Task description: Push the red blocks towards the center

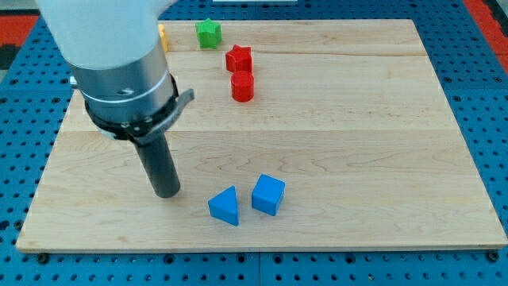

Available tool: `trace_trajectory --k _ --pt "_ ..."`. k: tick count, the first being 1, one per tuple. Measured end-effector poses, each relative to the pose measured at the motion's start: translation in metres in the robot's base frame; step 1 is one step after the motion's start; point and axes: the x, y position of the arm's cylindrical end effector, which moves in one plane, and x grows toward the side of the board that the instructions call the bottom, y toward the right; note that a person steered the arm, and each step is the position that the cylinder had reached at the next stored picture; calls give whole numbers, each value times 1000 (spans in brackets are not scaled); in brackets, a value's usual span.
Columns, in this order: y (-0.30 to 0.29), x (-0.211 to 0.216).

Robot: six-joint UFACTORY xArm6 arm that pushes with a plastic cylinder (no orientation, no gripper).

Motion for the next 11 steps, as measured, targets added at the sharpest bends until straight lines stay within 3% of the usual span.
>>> trace_trajectory --k 1,2,3,4,5,6,7,8,9,11 --pt "23 -36" --pt "-7 -61" --pt "53 -98" --pt "175 -133" --pt "210 -213" --pt "182 -254" --pt "128 -272" --pt "118 -281" --pt "80 -266" --pt "91 -206"
